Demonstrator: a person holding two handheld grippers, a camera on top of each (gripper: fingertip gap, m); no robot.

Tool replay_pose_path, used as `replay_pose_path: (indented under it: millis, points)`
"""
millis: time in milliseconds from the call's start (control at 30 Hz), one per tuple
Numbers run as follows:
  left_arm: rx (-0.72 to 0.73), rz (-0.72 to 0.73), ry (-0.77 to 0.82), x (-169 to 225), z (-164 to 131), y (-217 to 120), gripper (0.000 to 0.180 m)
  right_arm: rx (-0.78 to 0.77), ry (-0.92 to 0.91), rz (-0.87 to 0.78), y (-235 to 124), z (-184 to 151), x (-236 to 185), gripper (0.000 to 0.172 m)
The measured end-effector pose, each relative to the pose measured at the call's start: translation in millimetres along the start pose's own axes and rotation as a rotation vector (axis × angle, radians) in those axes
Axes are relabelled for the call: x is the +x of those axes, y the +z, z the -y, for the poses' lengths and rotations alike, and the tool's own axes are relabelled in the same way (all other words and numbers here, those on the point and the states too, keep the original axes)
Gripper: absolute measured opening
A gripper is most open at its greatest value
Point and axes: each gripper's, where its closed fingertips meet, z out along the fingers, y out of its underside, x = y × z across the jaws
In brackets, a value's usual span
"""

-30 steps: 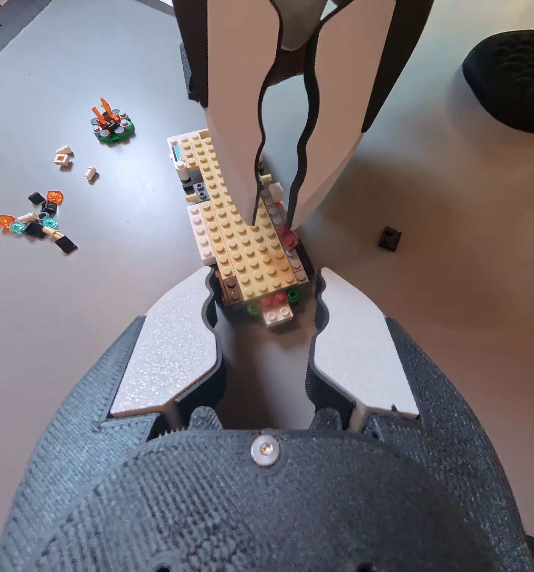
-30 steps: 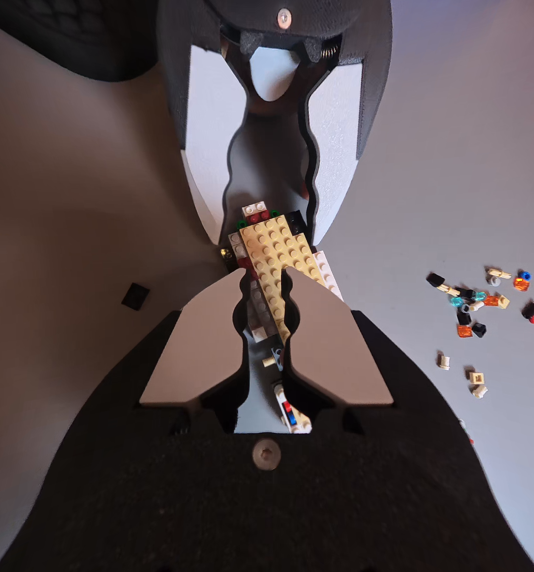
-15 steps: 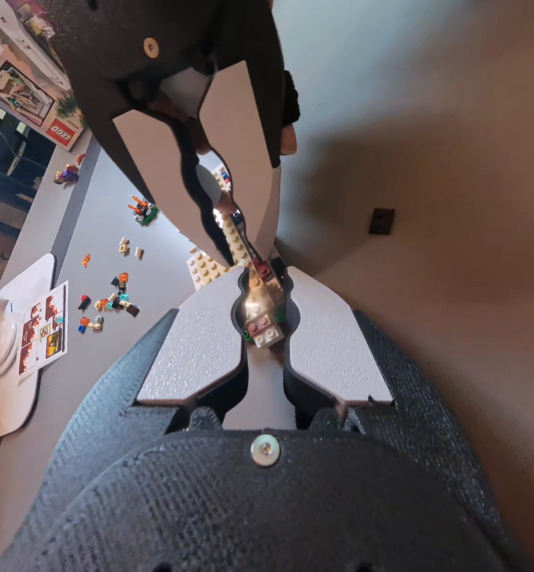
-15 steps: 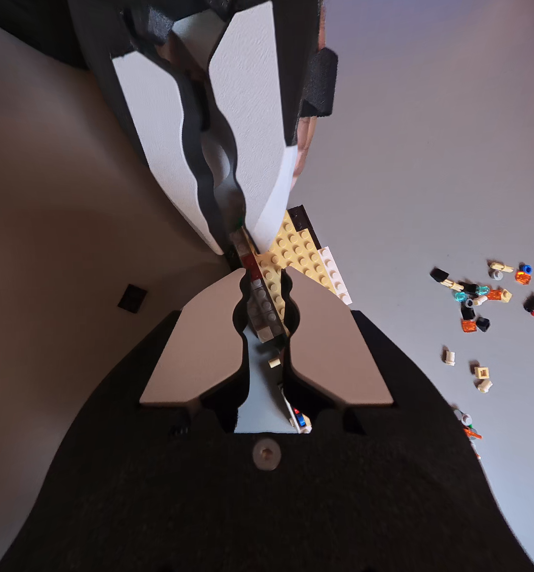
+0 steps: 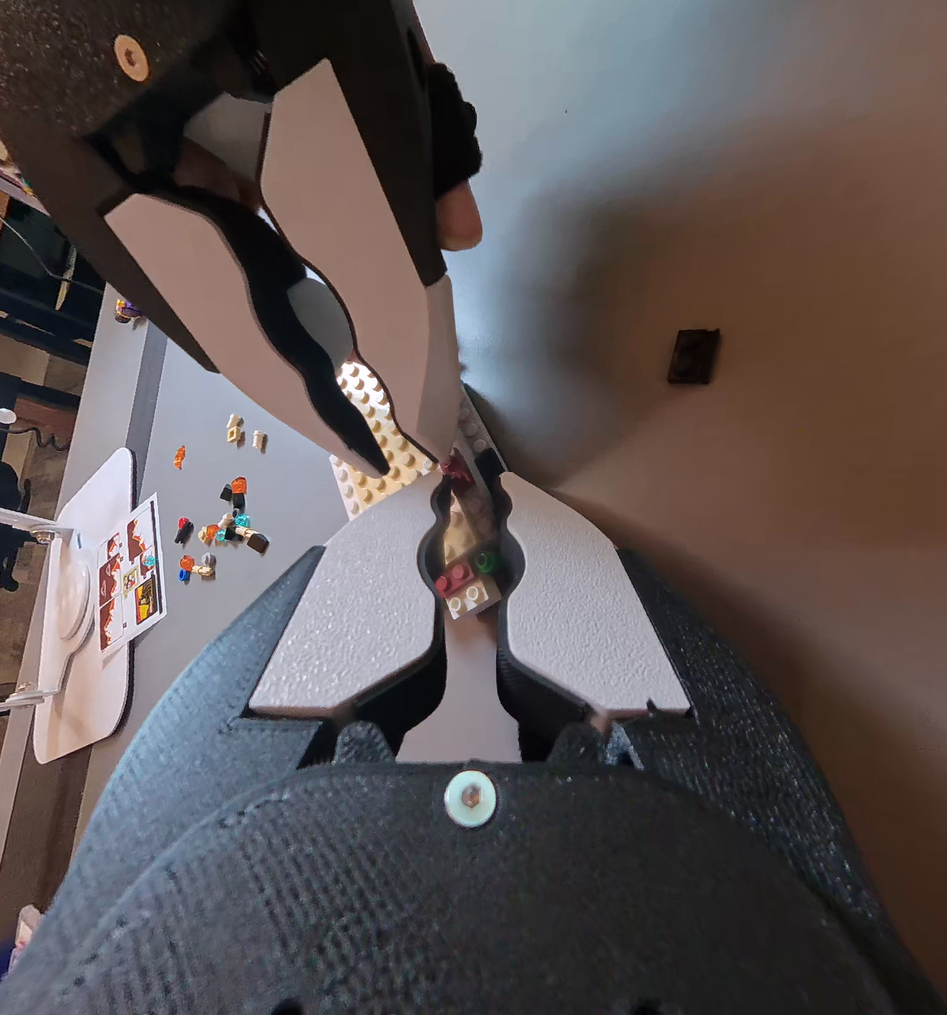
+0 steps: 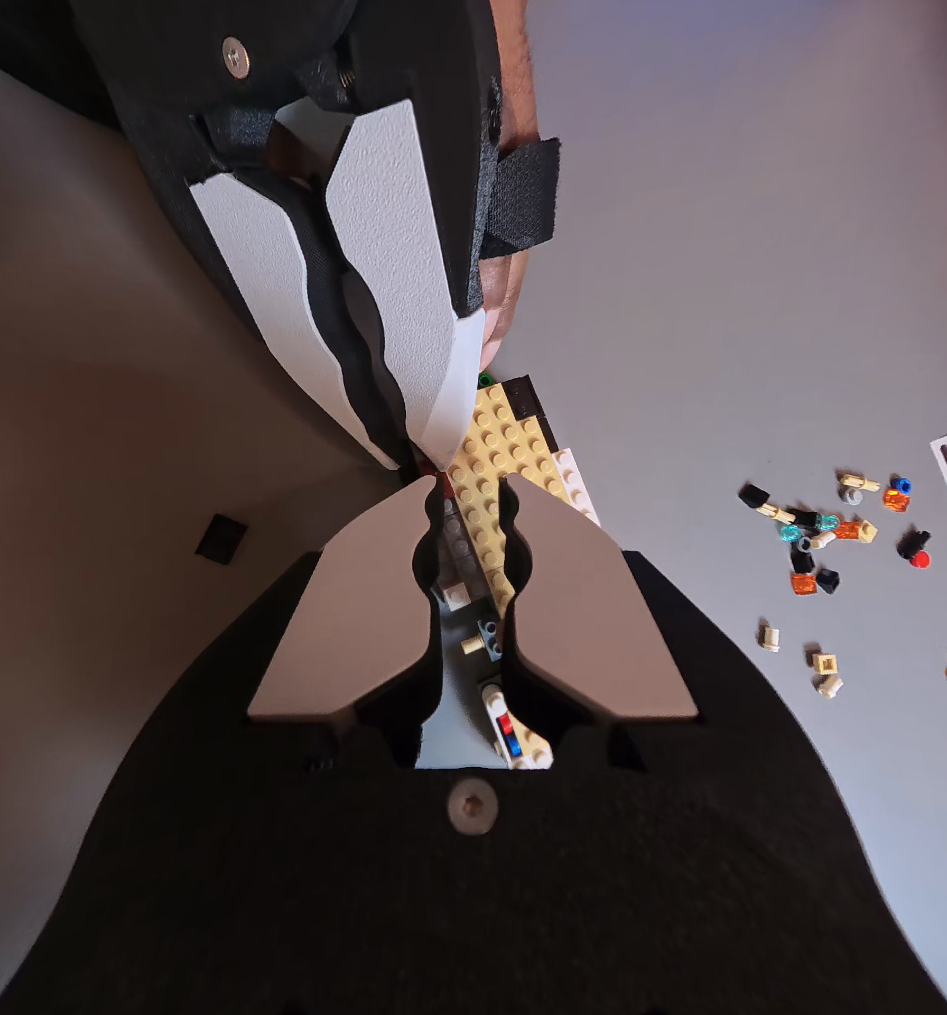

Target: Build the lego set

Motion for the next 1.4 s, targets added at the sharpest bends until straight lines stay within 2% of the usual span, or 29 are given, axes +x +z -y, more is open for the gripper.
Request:
replay_pose_path:
  millis: [367, 533, 700, 867, 1033, 1267, 1400]
  points:
    - [0.024, -0.032, -0.099, -3, -1, -5, 0.028, 0.031, 0.016, -0.026, -8, -4, -4, 0.018]
    - [0.045, -0.061, -0.169, -6, -2, -11, 0.033, 0.021, -0.009, 0.003, -11, -6, -21, 0.018]
    - [0.061, -0.104, -0.231, -10, -5, -22, 0.031, -0.055, -0.026, 0.048, -3, -15, -45, 0.016]
    - [0.070, -0.156, -0.201, 4, 0, -23, 0.027, -0.113, 0.039, 0.026, 10, -19, -50, 0.016]
    - [0.073, -0.179, -0.189, 12, 2, -22, 0.028, -0.120, 0.107, 0.037, 13, -17, -48, 0.007]
    - [0.127, -0.078, -0.058, 12, 18, -22, 0.027, 0.098, 0.320, 0.222, -9, 9, -48, 0.003]
    - [0.185, -0.052, -0.047, 10, 29, -26, 0.019, 0.218, 0.382, 0.334, -22, 25, -51, 0.004]
